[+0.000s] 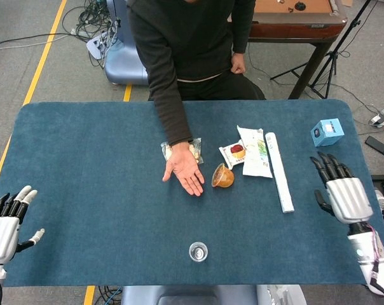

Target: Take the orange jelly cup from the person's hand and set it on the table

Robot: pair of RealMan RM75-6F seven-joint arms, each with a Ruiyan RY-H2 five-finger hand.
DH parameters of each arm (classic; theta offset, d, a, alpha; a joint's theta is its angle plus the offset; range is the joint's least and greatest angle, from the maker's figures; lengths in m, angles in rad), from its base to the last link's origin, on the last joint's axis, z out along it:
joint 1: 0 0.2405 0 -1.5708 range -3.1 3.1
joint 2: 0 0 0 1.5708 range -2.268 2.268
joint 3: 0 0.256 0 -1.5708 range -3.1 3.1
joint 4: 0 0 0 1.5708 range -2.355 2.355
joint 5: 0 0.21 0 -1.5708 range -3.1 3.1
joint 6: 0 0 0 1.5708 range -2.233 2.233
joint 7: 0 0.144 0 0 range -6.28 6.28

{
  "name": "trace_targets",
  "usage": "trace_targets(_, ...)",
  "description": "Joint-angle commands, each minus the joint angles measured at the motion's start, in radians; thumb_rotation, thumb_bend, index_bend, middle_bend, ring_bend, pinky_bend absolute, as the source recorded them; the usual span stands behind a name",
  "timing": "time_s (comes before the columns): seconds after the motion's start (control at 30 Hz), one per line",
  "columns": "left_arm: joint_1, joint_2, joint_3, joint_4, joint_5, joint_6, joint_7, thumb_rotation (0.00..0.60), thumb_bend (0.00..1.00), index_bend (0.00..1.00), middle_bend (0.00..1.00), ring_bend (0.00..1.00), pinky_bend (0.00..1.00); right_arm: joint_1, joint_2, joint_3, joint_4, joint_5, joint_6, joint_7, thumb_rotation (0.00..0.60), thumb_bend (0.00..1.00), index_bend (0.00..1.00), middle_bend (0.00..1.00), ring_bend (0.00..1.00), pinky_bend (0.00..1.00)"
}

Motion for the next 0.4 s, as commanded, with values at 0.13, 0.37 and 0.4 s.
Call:
trace_targets(0.13, -0.006, -0.002, 0.000, -0.009, 0.006, -0.004, 0.010, 0.600, 0.21, 0.11, 0.07, 0.09, 0.03, -0.121, 0.022, -0.032, -0.003, -0.047, 0.116, 0.028, 0.600, 0.44, 0.00, 0.03, 0.00, 0.19)
trace_targets(0.37, -0.012, -0.005, -0.001, -0.015, 0.005, -0.010, 0.018, 0.600, 0.21, 0.11, 0.07, 0.09, 0.03, -0.148, 0.017, -0.020, 0.004, -0.058, 0.110, 0.040, 0.600, 0.44, 0.00, 0.03, 0.00, 0.19)
trace_targets(0.4, -0.014, -0.006, 0.000, -0.016, 0.006, -0.013, 0.019, 0.600, 0.21, 0.11, 0.07, 0.09, 0.03, -0.150, 0.012, -0.018, 0.008, -0.058, 0.105, 0.044, 0.600, 0.44, 0.00, 0.03, 0.00, 0.19)
